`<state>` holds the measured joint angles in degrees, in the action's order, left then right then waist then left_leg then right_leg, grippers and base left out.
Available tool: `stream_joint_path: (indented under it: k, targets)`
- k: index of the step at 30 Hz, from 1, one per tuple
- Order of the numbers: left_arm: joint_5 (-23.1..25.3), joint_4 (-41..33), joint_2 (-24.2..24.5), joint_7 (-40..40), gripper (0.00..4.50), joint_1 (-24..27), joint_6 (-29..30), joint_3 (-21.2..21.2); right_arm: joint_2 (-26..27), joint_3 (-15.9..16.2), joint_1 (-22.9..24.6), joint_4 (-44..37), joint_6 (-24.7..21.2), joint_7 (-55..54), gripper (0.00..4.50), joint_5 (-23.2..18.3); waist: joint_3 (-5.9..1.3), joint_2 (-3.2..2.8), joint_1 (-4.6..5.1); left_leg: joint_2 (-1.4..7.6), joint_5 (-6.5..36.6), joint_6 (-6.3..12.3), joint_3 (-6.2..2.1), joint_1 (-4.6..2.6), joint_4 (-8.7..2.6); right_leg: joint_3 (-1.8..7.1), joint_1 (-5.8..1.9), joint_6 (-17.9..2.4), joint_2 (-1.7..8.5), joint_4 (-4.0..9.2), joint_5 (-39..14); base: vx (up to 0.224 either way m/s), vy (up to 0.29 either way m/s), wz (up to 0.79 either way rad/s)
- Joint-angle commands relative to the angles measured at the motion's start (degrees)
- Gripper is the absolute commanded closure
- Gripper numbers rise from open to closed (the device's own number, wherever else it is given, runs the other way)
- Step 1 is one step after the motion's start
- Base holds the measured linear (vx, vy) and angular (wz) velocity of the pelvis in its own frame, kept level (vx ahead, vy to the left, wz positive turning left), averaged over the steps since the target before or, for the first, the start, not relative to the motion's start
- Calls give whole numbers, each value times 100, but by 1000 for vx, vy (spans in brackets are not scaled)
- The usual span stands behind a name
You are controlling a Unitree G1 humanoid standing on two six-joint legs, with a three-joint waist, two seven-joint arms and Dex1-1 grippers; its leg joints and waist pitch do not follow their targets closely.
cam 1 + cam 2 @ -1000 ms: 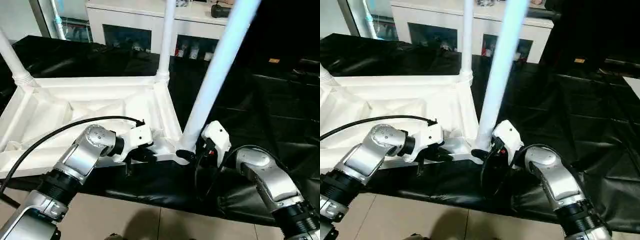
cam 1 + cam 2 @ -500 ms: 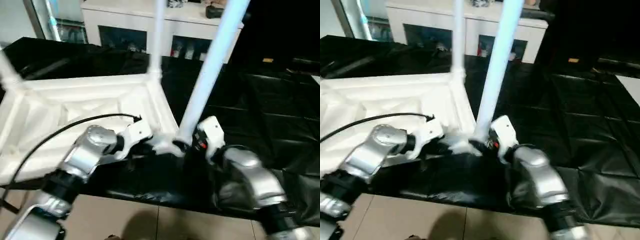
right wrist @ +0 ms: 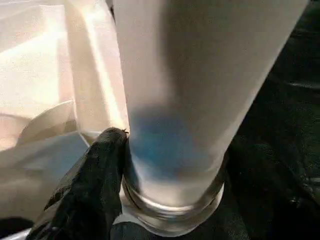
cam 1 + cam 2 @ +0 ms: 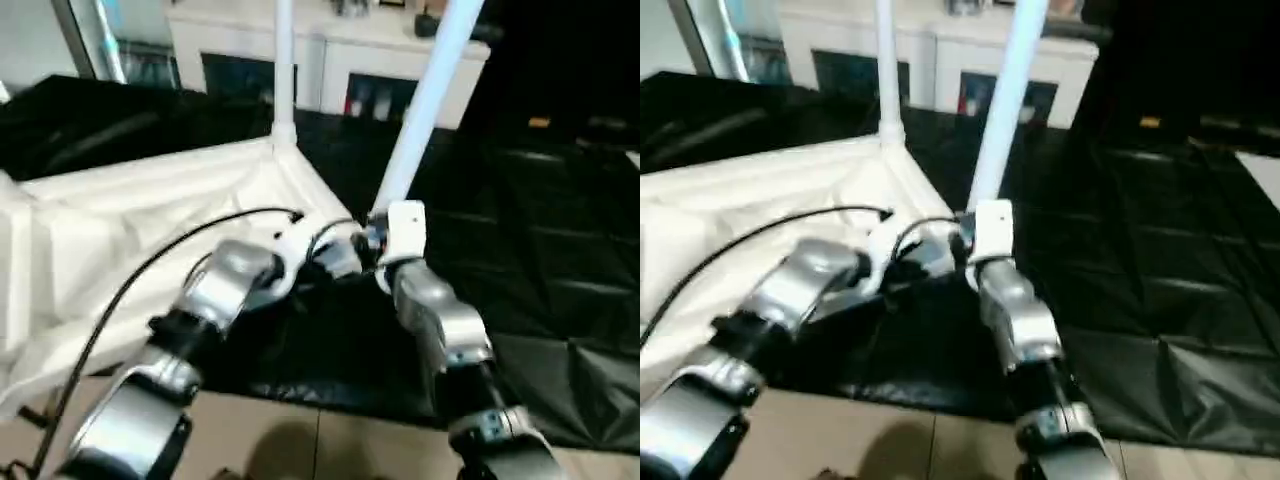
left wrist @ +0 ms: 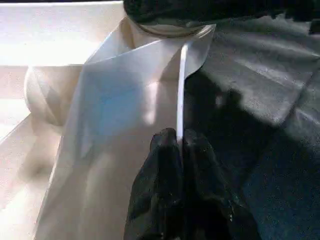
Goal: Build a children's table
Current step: Rotate leg to tighten
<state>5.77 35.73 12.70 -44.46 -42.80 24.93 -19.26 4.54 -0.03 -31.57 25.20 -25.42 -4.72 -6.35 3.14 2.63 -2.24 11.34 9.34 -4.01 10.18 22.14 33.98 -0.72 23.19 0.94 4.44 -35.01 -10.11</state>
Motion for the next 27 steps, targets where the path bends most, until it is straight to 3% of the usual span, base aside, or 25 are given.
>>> stream_joint_path:
  k: [1, 3, 4, 5, 7, 11, 13, 16, 20, 22, 23, 24, 26, 27]
  targets:
    - [139, 137, 100, 746, 450, -198, -12, 332, 45, -194, 171, 156, -171, -47, 181, -107, -406, -67, 4, 76, 1488, -351, -19, -149, -445, 113, -179, -870, 210, 381, -926, 0, 0, 0]
    - [123, 19, 169, 657, 450, -135, -10, 333, -14, -28, 219, 1, -170, 462, 181, -166, -403, -22, -10, 81, 1359, -253, -12, -129, -443, 108, -206, -905, 218, 369, -786, 0, 0, 0]
    - [124, 7, 188, 631, 450, -122, -20, 328, -34, 9, 219, -17, -157, 513, 181, -147, -401, -37, -17, 83, 1342, -235, -10, -133, -441, 108, -207, -923, 224, 370, -784, 0, 0, 0]
    - [117, -51, 252, 530, 450, -68, -56, 310, -103, 126, 218, -80, -152, 712, 181, -114, -399, -15, -16, 85, 1349, -223, -7, -134, -441, 106, -205, -928, 222, 376, -805, 0, 0, 0]
    - [81, -123, 312, 396, 450, 5, -106, 296, -173, 175, 216, -151, -182, 819, 125, -131, -395, 3, -18, 87, 1346, -205, -6, -123, -445, 109, -210, -935, 232, 379, -877, 0, 0, 0]
    - [35, -463, 480, 51, 450, 221, -87, 225, -515, 348, 373, -625, -337, 1277, 106, -189, -408, -28, -5, 90, 1098, -154, -30, -78, -449, 98, -268, -958, 226, 324, -537, 0, 0, 0]
    - [80, -661, 631, -95, 450, 324, 9, 152, -910, 586, 503, -959, -537, 1780, 68, -151, -416, -29, 15, 88, 989, -121, -15, -96, -420, 102, -266, -1042, 214, 312, -318, 0, 0, 0]
    - [28, -1025, 854, -374, 450, 496, 47, 105, -1570, 772, 775, -1502, -825, 2530, 67, -211, -411, -26, -37, 116, 854, -2, 10, -122, -391, 118, -277, -1177, 207, 288, 9, 0, 0, 0]
    - [-166, -1404, 1208, -986, 450, 749, -215, -51, -2672, 798, 1241, -2255, -893, 3781, 67, -476, -387, -23, -85, 125, 976, 41, 9, -121, -403, 115, -286, -1199, 205, 313, -177, 0, 0, 0]
    - [-225, -1469, 1279, -1163, 450, 792, -293, -99, -2841, 791, 1316, -2339, -839, 3989, 67, -516, -370, -21, -87, 130, 1230, -1, 20, -137, -413, 117, -244, -1201, 209, 348, -554, 0, 0, 0]
    - [-325, -1609, 1423, -1567, 450, 878, -631, -207, -3049, 746, 1411, -2442, -800, 4293, 67, -657, -359, -20, -97, 128, 1420, -24, 5, -131, -422, 118, -241, -1170, 233, 385, -892, 0, 0, 0]
    - [-359, -1719, 1508, -1763, 450, 923, -663, -262, -3166, 746, 1476, -2502, -686, 4505, 67, -725, -357, -50, -88, 143, 1544, -69, -1, -143, -432, 124, -219, -1147, 235, 382, -1062, 0, 0, 0]
    - [-457, -1907, 1607, -2044, 450, 990, -558, -316, -3314, 791, 1574, -2595, -544, 4804, 67, -801, -349, -80, -104, 159, 1683, -112, 1, -173, -435, 127, -186, -1150, 228, 394, -1166, 0, 0, 0]
    - [-513, -1982, 1635, -2156, 450, 1015, -497, -329, -3361, 821, 1608, -2629, -514, 4906, 67, -826, -350, -63, -113, 161, 1690, -124, 3, -167, -441, 123, -184, -1156, 222, 390, -1161, 0, 0, 0]
